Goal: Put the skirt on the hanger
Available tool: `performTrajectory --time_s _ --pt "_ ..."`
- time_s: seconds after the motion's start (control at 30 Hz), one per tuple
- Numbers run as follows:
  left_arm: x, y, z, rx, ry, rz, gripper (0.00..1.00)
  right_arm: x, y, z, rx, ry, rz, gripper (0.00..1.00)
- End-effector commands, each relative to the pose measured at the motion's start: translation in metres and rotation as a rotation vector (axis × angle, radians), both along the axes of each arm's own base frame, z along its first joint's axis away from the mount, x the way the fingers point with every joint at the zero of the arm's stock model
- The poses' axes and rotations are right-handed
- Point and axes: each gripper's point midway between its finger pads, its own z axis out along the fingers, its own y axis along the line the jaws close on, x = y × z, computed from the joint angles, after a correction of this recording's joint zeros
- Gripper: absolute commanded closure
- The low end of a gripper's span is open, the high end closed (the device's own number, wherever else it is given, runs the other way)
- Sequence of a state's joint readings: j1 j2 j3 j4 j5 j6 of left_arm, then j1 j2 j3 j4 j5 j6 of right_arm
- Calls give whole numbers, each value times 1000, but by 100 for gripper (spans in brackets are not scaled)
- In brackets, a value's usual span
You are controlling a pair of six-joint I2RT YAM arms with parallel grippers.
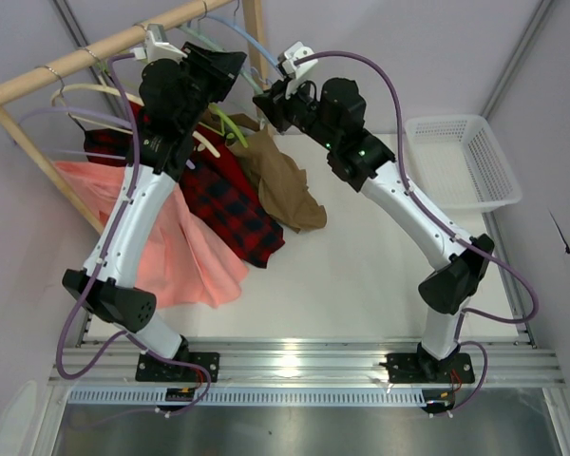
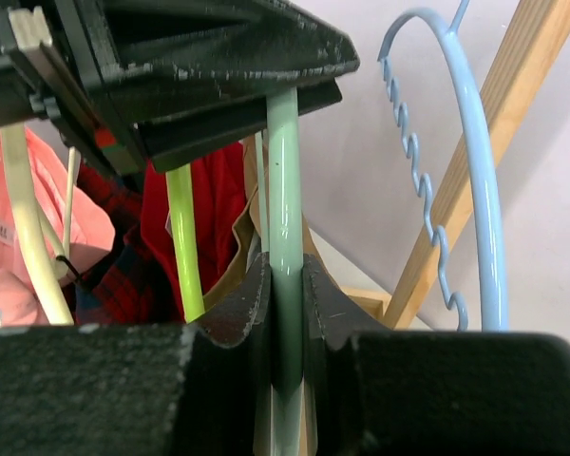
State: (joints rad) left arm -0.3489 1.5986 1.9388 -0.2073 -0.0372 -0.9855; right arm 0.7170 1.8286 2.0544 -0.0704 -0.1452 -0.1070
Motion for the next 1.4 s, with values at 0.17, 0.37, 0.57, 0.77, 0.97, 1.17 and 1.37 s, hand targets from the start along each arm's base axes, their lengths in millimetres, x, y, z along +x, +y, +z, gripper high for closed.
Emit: performTrajectory --time_s 0.17,0.37,0.57,0.77,0.97,1.17,1.37 --pt "-31 -17 46 -4 -152 -97 87 -16 -1 95 208 -191 37 100" --pt "-28 -11 54 12 -184 -88 99 -17 4 86 181 -158 55 97" --pt "-15 5 63 26 -184 -98 100 -30 -11 91 170 -148 44 42" --pt "-3 16 60 19 -168 -96 100 -41 -40 90 143 -123 -25 26" --pt "11 22 48 -21 -138 -85 100 -50 -64 73 116 -121 -80 24" --pt "21 22 39 -38 -111 -71 100 -46 -79 65 110 -117 -101 24" --pt "27 26 18 -63 -60 -45 100 -44 -83 54 100 -99 -104 23"
